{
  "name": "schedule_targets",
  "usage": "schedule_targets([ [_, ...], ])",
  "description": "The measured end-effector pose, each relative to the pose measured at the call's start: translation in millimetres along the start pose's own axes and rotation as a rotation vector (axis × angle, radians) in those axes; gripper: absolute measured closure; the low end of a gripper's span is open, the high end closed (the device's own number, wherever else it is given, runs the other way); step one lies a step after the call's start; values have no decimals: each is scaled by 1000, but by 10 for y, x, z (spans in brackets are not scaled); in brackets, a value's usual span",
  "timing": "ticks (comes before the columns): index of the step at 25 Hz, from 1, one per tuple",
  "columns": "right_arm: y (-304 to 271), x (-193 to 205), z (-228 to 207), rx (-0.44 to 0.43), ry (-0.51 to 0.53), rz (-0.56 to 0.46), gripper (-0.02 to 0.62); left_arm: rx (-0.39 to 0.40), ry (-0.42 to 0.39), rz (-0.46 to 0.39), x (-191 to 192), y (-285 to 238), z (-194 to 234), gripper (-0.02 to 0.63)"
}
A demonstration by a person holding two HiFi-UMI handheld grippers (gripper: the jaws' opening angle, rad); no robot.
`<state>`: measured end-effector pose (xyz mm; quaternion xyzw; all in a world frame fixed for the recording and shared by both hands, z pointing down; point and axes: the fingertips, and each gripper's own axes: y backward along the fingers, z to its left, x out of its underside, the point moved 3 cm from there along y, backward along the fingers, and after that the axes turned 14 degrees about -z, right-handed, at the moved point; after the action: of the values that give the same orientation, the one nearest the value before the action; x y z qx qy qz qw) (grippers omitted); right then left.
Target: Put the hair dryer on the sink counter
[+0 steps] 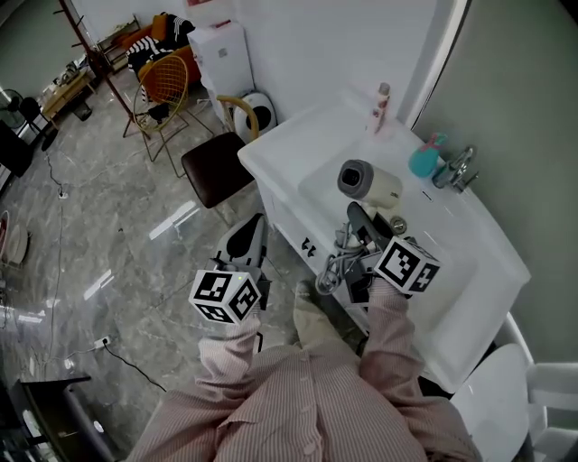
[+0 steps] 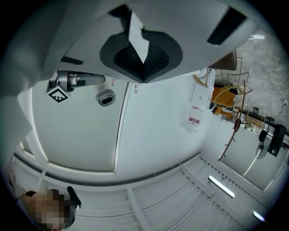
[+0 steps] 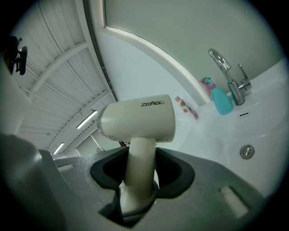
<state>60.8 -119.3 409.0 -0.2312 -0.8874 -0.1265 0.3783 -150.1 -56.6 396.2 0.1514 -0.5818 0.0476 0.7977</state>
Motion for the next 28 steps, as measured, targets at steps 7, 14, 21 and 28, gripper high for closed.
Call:
schedule_targets([
  [7, -634, -155, -157, 20, -6, 6, 433, -6, 22, 11, 30, -590, 290, 607],
  [14, -1223, -182, -458, 66, -18, 41, 433, -13, 31, 32, 123, -1107, 538, 609],
  [21, -1658, -170, -726, 99, -59, 64, 433, -25, 36, 68, 256, -1493, 697, 607],
  [28, -2068, -78, -994, 153, -115, 80, 433, -53, 65, 113, 460, -1837, 827, 609],
])
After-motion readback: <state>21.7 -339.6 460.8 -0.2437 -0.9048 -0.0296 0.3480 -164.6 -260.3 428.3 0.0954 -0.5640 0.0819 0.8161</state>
